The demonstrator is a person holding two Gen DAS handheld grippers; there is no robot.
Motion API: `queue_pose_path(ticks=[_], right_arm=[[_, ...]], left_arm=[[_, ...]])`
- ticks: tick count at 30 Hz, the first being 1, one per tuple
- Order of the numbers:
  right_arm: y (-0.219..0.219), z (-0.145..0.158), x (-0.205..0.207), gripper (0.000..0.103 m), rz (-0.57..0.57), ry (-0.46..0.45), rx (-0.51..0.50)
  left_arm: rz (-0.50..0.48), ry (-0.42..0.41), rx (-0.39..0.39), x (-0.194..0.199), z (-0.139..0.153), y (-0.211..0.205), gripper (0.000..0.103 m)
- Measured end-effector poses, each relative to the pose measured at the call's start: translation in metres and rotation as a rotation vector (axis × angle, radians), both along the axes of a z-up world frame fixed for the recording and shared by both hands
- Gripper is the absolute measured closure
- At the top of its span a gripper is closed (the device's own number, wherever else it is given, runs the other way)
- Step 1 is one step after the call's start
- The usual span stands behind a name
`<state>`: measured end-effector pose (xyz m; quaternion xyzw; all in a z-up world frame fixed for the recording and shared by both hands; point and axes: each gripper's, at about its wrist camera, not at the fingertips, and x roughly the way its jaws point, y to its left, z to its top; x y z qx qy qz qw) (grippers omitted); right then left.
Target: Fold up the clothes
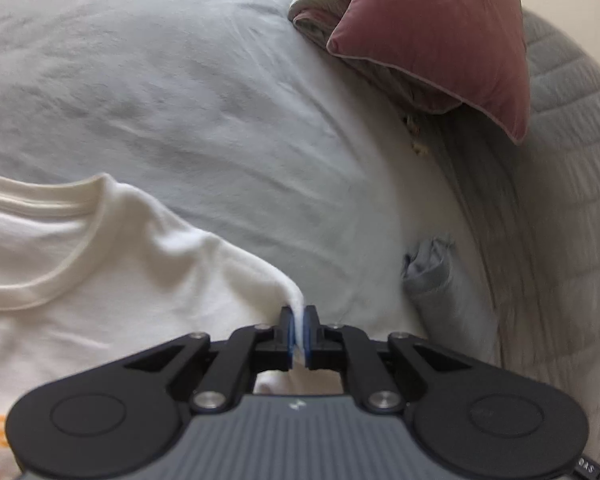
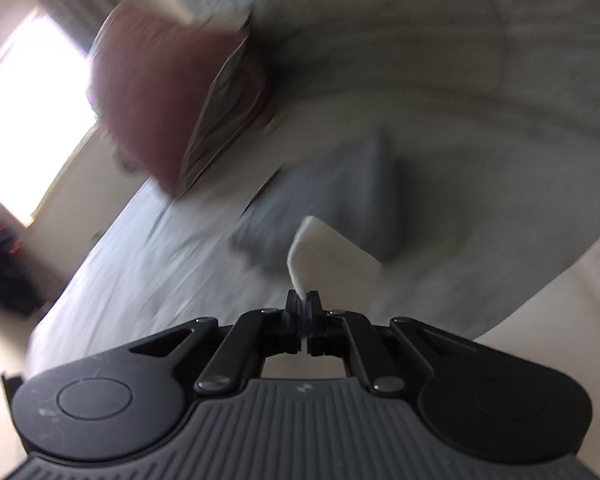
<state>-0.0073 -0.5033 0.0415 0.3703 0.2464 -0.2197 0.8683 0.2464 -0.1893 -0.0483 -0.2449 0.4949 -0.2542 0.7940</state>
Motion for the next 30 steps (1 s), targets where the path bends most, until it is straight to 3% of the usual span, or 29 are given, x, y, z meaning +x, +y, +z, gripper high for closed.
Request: queue_pose_path(ticks=[5, 8, 11, 13, 14, 17, 19, 20, 21, 26, 30], right_arm=[[-0.010, -0.004, 0.014, 0.099, -0.155, 0.060, 0.008], [-0.015, -0.010, 0.042, 0.099, -0.209, 0.115, -0.010], [-0.025, -0.014, 0.070, 0.099, -0.236, 0.142, -0.023], [-0.036, -0.015, 0.091, 0.092, -0.216, 0.137, -0.031], [-0.044, -0.016, 0.099, 0.089, -0.197, 0.128, -0.026], [-0.071, -0.013, 0.103, 0.086, -0.145, 0.076, 0.030], [-0.081, -0.008, 0.092, 0.076, -0.132, 0.047, 0.016], [-0.082, -0.006, 0.083, 0.063, -0.125, 0.043, -0.024], [-0.082, -0.004, 0.074, 0.057, -0.119, 0.039, -0.064], [-0.087, -0.026, 0.039, 0.057, -0.023, 0.055, -0.097], [-0.087, -0.052, 0.024, 0.054, 0.028, 0.053, -0.064]], left_arm=[[0.110, -0.004, -0.050, 0.000, -0.024, -0.013, 0.099], [0.167, -0.004, -0.097, 0.000, -0.040, -0.011, 0.098], [0.172, -0.013, -0.149, 0.001, -0.046, -0.010, 0.095], [0.154, -0.017, -0.189, 0.004, -0.044, -0.009, 0.093], [0.139, -0.024, -0.201, 0.005, -0.041, -0.008, 0.086], [0.062, -0.095, -0.168, 0.004, -0.022, -0.012, 0.069], [-0.003, -0.144, -0.136, 0.002, -0.012, -0.015, 0.064], [-0.036, -0.160, -0.124, 0.000, -0.008, -0.016, 0.062], [-0.063, -0.171, -0.111, -0.002, -0.006, -0.017, 0.061], [-0.168, -0.224, -0.029, -0.014, 0.003, -0.019, 0.055], [-0.184, -0.255, 0.064, -0.009, 0.008, -0.012, 0.052]])
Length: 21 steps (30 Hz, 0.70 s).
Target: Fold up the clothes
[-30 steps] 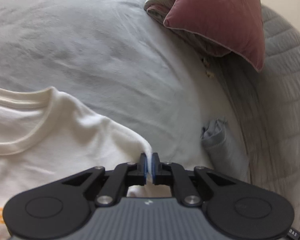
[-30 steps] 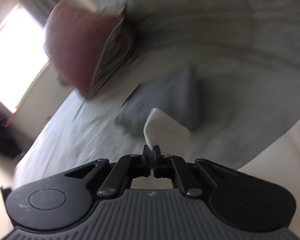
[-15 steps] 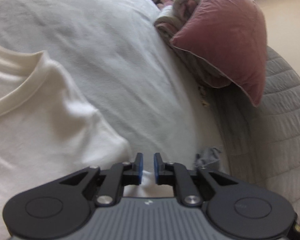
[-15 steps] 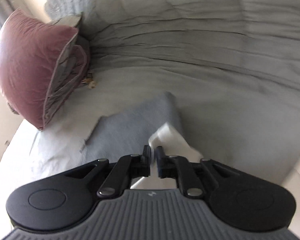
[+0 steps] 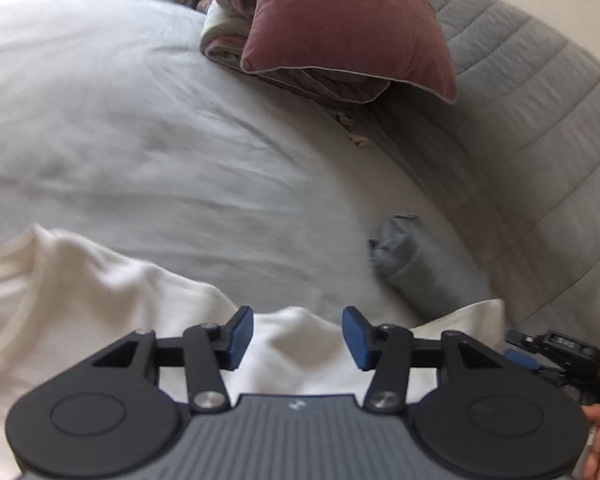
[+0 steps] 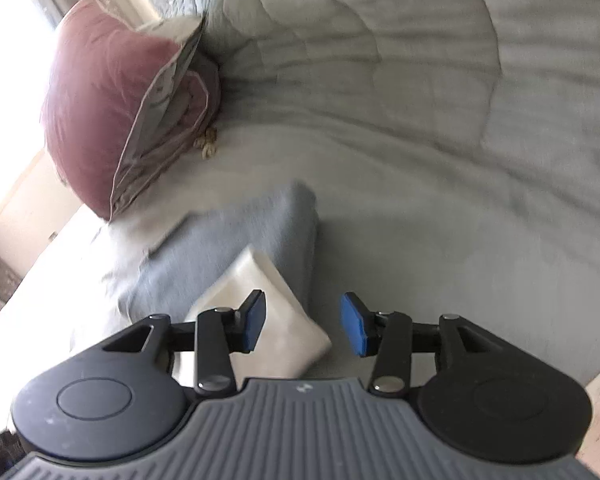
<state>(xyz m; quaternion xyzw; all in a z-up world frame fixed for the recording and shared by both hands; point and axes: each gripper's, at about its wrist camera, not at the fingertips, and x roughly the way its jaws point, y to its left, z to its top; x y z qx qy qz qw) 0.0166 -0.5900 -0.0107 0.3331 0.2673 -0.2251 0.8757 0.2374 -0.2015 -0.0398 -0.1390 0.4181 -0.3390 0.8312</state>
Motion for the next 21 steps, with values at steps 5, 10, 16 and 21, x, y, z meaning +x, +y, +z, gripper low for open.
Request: queue_pose_path(ticks=[5, 10, 16, 21], right_arm=[[-0.002, -0.024, -0.003, 0.053, 0.006, -0.046, 0.066], [-0.002, -0.037, -0.005, 0.084, -0.041, -0.163, 0.177], [0.010, -0.001, -0.014, 0.094, -0.075, -0.204, 0.086], [0.017, 0.035, -0.018, 0.095, -0.071, -0.221, -0.053]], left_arm=[[-0.033, 0.083, -0.051, 0.007, -0.004, 0.018, 0.075], [-0.067, 0.081, -0.031, -0.003, -0.016, 0.015, 0.075], [-0.052, 0.058, -0.013, -0.008, -0.037, -0.007, 0.074], [-0.029, -0.038, -0.003, -0.019, -0.046, -0.021, 0.074]])
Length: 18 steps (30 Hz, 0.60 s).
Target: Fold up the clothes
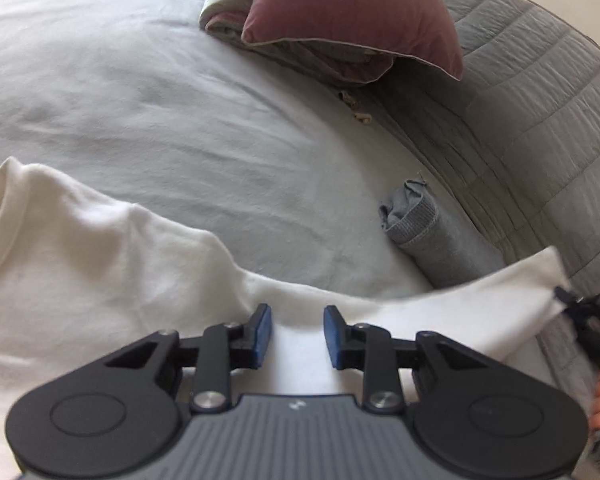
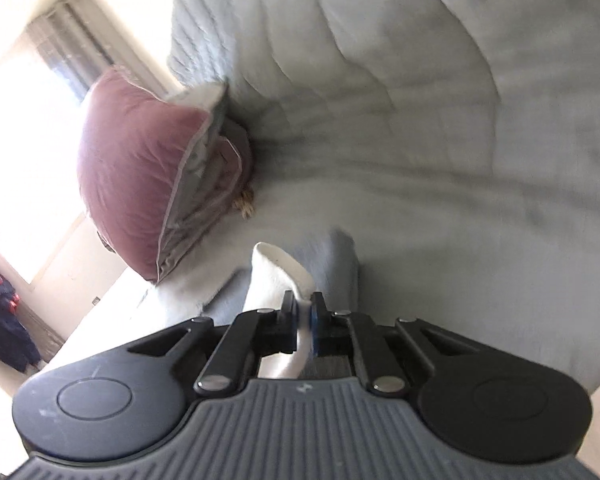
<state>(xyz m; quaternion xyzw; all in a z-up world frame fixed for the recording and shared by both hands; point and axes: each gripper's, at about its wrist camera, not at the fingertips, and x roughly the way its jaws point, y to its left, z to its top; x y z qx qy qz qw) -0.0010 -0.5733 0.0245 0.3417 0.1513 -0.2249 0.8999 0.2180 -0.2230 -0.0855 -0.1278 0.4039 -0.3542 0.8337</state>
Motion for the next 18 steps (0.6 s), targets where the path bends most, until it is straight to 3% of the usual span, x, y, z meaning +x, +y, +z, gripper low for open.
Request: queue_pose_path(ticks=[2, 8, 10, 12, 13, 14, 18], right_arm=[[0.000, -0.002, 0.004, 0.095, -0.001, 0.054, -0.036], [-0.014, -0.040, 0.003, 0.095, -0.038, 0.178, -0.022], [-0.017, -0.051, 0.004, 0.095, -0.045, 0.205, -0.014], [-0.018, -0.060, 0.007, 0.095, -0.052, 0.230, -0.011], [-0.017, -0.063, 0.009, 0.095, -0.053, 0.246, -0.019], [-0.016, -0.065, 0.010, 0.095, -0.054, 0.258, -0.028], [-0.011, -0.063, 0.014, 0.093, -0.054, 0.290, -0.058]], left_arm=[[-0.003, -0.024, 0.019, -0.002, 0.003, -0.002, 0.074], [0.090, -0.043, -0.094, 0.006, 0.026, 0.040, 0.074], [0.129, -0.042, -0.070, 0.012, 0.021, 0.051, 0.075], [0.147, -0.032, 0.006, 0.020, 0.009, 0.052, 0.075], [0.148, -0.043, 0.043, 0.024, 0.003, 0.051, 0.091], [0.153, -0.046, 0.060, 0.027, 0.000, 0.051, 0.100], [0.172, -0.033, 0.055, 0.029, 0.006, 0.054, 0.098]])
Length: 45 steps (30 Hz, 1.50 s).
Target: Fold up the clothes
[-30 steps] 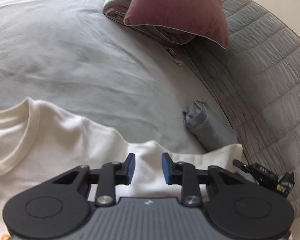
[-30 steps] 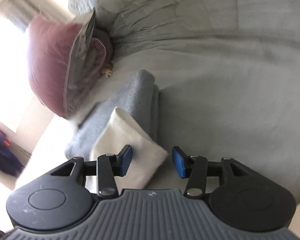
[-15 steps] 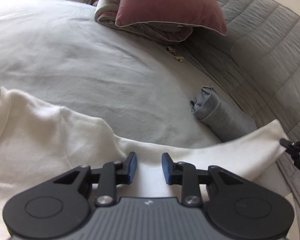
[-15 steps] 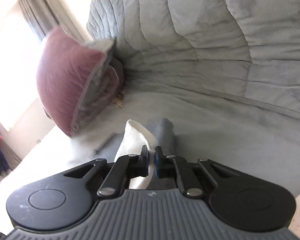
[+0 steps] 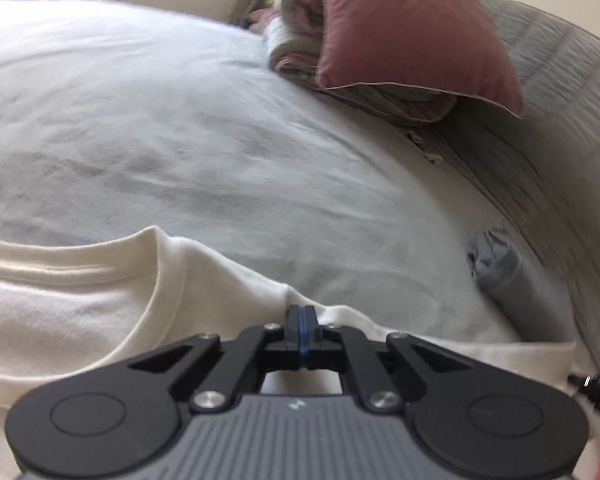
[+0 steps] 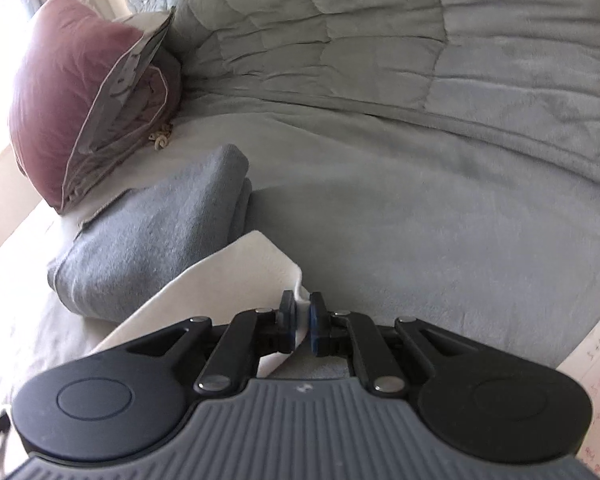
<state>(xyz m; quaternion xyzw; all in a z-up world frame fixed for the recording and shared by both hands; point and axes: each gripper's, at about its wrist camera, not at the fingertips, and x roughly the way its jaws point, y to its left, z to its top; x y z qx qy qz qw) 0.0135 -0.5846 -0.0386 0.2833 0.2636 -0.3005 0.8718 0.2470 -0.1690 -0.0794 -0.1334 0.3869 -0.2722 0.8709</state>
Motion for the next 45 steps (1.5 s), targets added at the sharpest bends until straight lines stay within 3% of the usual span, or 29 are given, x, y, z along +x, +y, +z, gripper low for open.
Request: queue_pose_path(ticks=[2, 4, 5, 6, 18, 34, 41, 45], right_arm=[[0.001, 0.004, 0.002, 0.083, 0.001, 0.012, -0.009], [0.005, 0.013, 0.000, 0.079, 0.001, 0.014, -0.026], [0.008, 0.017, -0.002, 0.067, 0.003, 0.011, -0.037], [0.010, 0.021, -0.003, 0.061, 0.005, 0.008, -0.048], [0.079, 0.068, 0.011, 0.061, 0.122, -0.049, -0.091], [0.251, 0.079, 0.081, 0.059, 0.398, -0.067, -0.087], [0.331, 0.070, 0.108, 0.057, 0.556, -0.061, -0.056], [0.386, 0.075, 0.126, 0.056, 0.691, -0.064, -0.053]], left_arm=[[-0.003, 0.002, -0.015, -0.006, 0.008, 0.004, 0.074], [-0.004, -0.001, -0.020, -0.013, 0.015, 0.009, 0.060], [-0.001, -0.004, -0.012, -0.017, 0.017, 0.013, 0.057], [0.002, -0.004, -0.004, -0.021, 0.020, 0.018, 0.056], [0.119, 0.003, 0.085, -0.068, 0.045, 0.129, 0.046], [0.462, -0.031, 0.220, -0.109, 0.064, 0.336, 0.039], [0.558, -0.040, 0.214, -0.120, 0.045, 0.385, 0.034], [0.625, -0.058, 0.109, -0.115, 0.022, 0.404, 0.034]])
